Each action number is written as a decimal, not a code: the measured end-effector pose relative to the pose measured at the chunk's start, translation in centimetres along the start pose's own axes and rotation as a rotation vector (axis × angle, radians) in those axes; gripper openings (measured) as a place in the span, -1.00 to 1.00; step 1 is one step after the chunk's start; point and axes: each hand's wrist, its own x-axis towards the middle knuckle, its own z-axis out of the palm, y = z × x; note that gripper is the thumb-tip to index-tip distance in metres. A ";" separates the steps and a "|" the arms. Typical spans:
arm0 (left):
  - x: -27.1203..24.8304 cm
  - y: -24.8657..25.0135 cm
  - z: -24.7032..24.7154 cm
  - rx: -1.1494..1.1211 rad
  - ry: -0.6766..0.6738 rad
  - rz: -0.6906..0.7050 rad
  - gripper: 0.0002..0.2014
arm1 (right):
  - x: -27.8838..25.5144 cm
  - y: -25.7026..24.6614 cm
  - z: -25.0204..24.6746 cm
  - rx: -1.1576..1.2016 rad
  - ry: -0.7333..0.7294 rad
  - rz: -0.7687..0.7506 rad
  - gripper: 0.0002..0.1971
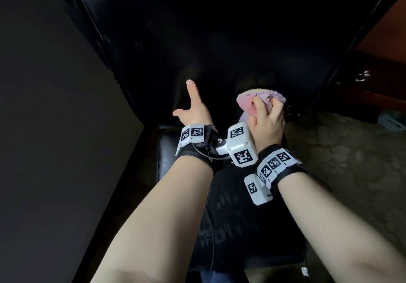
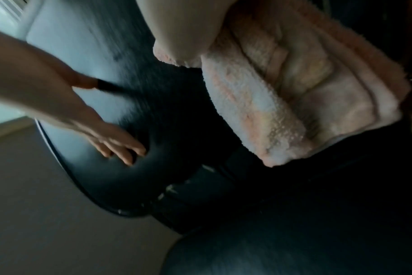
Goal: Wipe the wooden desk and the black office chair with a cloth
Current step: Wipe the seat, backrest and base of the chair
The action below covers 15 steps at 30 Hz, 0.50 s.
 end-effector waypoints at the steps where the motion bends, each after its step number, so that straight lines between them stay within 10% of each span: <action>1: 0.0 0.1 0.1 0.007 0.002 -0.001 0.09 | -0.4 0.1 0.5 -0.004 -0.081 0.021 -0.57; 4: 0.4 0.2 0.2 0.028 0.014 0.027 0.09 | -1.9 0.8 2.5 -0.055 -0.375 0.118 -0.51; 15: -0.3 0.5 -0.1 0.120 0.022 0.041 0.14 | -4.3 1.2 0.3 -0.004 -0.636 0.323 -0.61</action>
